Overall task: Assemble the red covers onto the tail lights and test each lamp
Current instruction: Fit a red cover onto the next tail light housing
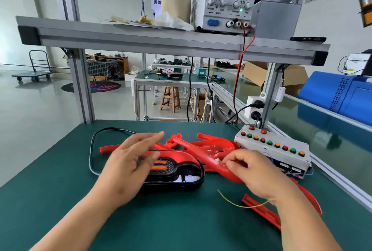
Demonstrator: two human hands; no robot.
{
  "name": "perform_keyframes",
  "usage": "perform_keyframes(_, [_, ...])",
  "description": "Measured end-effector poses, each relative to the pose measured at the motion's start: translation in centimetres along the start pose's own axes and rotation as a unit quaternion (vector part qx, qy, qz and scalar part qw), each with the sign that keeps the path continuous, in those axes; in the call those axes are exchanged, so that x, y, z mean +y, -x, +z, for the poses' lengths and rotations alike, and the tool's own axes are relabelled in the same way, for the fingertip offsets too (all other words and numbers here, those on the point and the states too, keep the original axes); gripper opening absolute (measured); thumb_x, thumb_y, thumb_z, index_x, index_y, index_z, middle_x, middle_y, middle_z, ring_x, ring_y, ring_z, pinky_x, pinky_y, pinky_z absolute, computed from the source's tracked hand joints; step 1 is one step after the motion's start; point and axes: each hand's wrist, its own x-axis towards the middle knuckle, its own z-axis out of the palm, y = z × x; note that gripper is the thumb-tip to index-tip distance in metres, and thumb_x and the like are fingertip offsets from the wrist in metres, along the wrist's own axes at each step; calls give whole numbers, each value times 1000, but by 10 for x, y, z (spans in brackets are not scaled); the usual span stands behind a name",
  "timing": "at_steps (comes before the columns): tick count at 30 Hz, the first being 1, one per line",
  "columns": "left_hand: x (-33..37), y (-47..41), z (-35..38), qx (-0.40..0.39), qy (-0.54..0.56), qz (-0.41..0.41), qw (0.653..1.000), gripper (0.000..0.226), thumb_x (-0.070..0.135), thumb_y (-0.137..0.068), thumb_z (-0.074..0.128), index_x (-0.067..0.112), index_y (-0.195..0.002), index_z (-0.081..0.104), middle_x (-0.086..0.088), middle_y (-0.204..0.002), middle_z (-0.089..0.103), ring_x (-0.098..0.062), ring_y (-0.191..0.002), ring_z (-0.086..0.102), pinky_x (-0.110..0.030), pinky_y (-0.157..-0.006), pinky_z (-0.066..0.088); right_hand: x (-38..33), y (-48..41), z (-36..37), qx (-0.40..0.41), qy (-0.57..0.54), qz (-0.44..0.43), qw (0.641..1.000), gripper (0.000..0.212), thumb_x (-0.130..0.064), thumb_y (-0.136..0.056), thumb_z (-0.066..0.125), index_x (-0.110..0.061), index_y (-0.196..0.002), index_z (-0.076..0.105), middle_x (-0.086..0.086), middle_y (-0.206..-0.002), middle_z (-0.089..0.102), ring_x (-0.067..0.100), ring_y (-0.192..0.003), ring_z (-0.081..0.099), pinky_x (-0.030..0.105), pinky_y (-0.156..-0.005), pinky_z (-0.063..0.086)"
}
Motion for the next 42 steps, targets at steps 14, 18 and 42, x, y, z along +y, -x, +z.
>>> perform_keyframes(14, [-11,-3,-11,-131,30,-70,988,28,19,-86,70,46,-93,68,30,-91,68,12,-94,58,0,-79,37,-8,-16,67,71,-229,1,971,11,-19,-88,70,-27,-81,70,-21,-76,68,-5,-72,57,18,-75,44])
perform_keyframes(18, [-20,-3,-22,-184,-39,-72,979,25,24,-86,71,47,-95,69,43,-86,60,17,-86,55,1,-72,35,-8,-17,83,82,-178,-11,981,11,-26,-88,71,-33,-79,69,-23,-82,68,-7,-81,59,7,-74,40])
perform_keyframes(42, [-23,-7,-16,-258,-124,-15,958,18,33,-94,58,36,-108,68,26,-96,52,11,-92,47,0,-83,28,-3,-18,89,76,-131,41,988,12,-35,-90,65,-30,-80,62,-5,-97,56,8,-89,53,13,-70,35])
